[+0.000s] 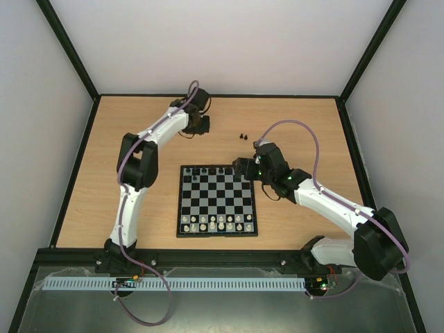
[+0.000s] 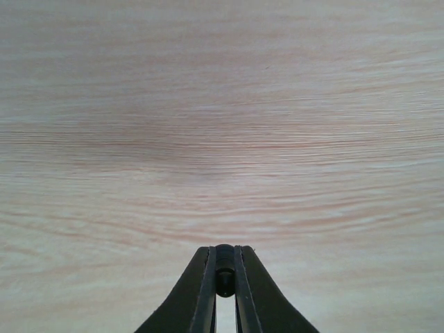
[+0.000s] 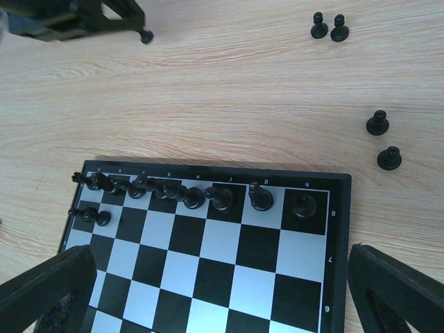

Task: Set up the chess pieces on the board
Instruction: Pick up the chess piece at the center of the board, then place the chess piece on the chessboard.

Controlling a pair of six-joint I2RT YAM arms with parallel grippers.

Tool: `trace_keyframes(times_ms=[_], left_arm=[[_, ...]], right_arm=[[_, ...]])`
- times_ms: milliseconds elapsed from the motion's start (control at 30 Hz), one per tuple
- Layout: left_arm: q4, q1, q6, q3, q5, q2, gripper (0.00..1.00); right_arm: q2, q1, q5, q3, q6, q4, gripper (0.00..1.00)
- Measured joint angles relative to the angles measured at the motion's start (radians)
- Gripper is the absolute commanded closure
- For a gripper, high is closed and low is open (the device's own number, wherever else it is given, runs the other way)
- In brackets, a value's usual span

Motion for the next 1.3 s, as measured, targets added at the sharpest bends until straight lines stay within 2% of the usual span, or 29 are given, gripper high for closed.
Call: trace_keyframes(times_ms=[200, 567, 867, 1067, 1300], left_arm=[[0.014, -0.043, -0.001, -0.092, -0.032, -0.187, 0.97], [0.055, -0.191, -0.027, -0.533, -0.064, -0.567, 0.95], [0.072, -0.279, -0.077, -0.776, -0.079, -0.798, 0.94], [0.129, -0.340, -0.125, -0.909, -0.068, -0.837, 0.93], [0.198, -0.375, -0.157, -0.937, -0.059, -0.765, 0.93]], right_arm=[[0.000, 0.000, 0.000, 0.000, 0.000, 0.000, 0.00], [-0.005, 0.000, 0.001, 0.000, 0.000, 0.000, 0.00], [-0.005, 0.000, 0.000, 0.000, 0.000, 0.000, 0.00], [-0.005, 0.000, 0.000, 0.000, 0.000, 0.000, 0.00], [-0.005, 0.000, 0.000, 0.000, 0.000, 0.000, 0.00]])
